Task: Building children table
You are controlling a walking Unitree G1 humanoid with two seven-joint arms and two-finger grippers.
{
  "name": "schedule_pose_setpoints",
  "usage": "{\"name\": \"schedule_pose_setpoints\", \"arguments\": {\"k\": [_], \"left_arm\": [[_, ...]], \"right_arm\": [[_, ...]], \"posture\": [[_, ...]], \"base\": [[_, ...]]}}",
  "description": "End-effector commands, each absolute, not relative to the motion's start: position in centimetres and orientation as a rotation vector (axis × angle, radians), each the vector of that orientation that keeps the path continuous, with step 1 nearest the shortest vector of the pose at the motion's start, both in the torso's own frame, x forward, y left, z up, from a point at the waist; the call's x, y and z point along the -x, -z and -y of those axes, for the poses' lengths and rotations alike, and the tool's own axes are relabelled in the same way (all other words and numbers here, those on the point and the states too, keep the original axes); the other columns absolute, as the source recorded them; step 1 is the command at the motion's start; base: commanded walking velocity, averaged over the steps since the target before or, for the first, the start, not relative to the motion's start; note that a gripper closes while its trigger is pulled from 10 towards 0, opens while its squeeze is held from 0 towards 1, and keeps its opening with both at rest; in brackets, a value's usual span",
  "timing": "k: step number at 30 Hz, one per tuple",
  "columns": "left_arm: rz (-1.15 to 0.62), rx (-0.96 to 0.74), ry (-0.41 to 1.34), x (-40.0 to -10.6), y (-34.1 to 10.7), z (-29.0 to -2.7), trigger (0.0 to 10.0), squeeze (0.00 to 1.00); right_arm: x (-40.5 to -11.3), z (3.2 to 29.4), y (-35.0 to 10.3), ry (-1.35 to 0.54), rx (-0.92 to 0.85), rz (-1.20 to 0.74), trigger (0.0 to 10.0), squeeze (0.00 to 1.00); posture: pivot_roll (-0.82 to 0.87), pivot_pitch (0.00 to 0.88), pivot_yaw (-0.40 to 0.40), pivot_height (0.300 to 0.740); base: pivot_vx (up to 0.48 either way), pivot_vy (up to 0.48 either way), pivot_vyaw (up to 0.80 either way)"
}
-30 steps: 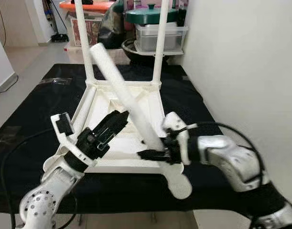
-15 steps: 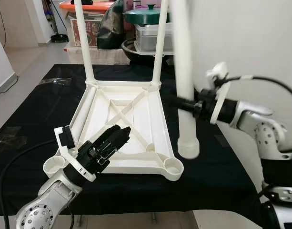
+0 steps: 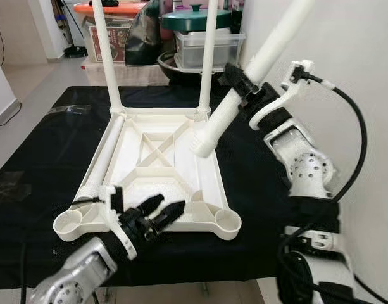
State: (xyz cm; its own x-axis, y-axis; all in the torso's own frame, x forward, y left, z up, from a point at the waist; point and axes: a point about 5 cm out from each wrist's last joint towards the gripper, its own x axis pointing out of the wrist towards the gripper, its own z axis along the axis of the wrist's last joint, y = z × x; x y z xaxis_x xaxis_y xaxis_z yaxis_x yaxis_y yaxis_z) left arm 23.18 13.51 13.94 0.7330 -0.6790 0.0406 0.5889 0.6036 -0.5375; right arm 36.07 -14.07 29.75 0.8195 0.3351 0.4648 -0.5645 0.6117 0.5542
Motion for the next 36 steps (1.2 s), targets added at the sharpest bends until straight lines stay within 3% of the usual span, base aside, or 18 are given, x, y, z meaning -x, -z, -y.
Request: {"name": "schedule_pose_setpoints", "arguments": {"k": [1, 10, 33, 35, 36], "left_arm": [[-0.243, 0.433, 0.685, -23.3, -12.5, -13.6, 10.0, 0.0], [-0.308, 0.219, 0.568, -23.8, -10.1, -13.7, 10.0, 0.0], [-0.261, 0.159, 0.538, -24.7, -9.9, -13.7, 10.0, 0.0], [-0.259, 0.156, 0.536, -24.7, -9.9, -13.7, 10.0, 0.0], [-0.258, 0.151, 0.534, -24.7, -9.9, -13.7, 10.0, 0.0]], "right_arm": [[-35.5, 14.3, -30.4, -0.531, -0.794, 0.394, 0.0, 0.0], [-34.0, 12.3, -29.6, -0.554, -0.767, 0.42, 0.0, 0.0], [-32.5, 10.3, -29.1, -0.617, -0.65, 0.437, 0.0, 0.0], [-32.7, 10.3, -28.9, -0.589, -0.62, 0.419, 0.0, 0.0], [-33.5, 10.7, -28.2, -0.475, -0.593, 0.35, 0.0, 0.0]], "posture": [[0.03, 0.0, -0.067, 0.74], [0.02, 0.0, -0.054, 0.74], [0.02, 0.0, -0.051, 0.74], [0.02, 0.0, -0.049, 0.74], [0.02, 0.0, -0.05, 0.74]], "base": [[0.0, 0.0, 0.0], [0.0, 0.0, 0.0], [0.0, 0.0, 0.0], [0.0, 0.0, 0.0], [0.0, 0.0, 0.0]]}}
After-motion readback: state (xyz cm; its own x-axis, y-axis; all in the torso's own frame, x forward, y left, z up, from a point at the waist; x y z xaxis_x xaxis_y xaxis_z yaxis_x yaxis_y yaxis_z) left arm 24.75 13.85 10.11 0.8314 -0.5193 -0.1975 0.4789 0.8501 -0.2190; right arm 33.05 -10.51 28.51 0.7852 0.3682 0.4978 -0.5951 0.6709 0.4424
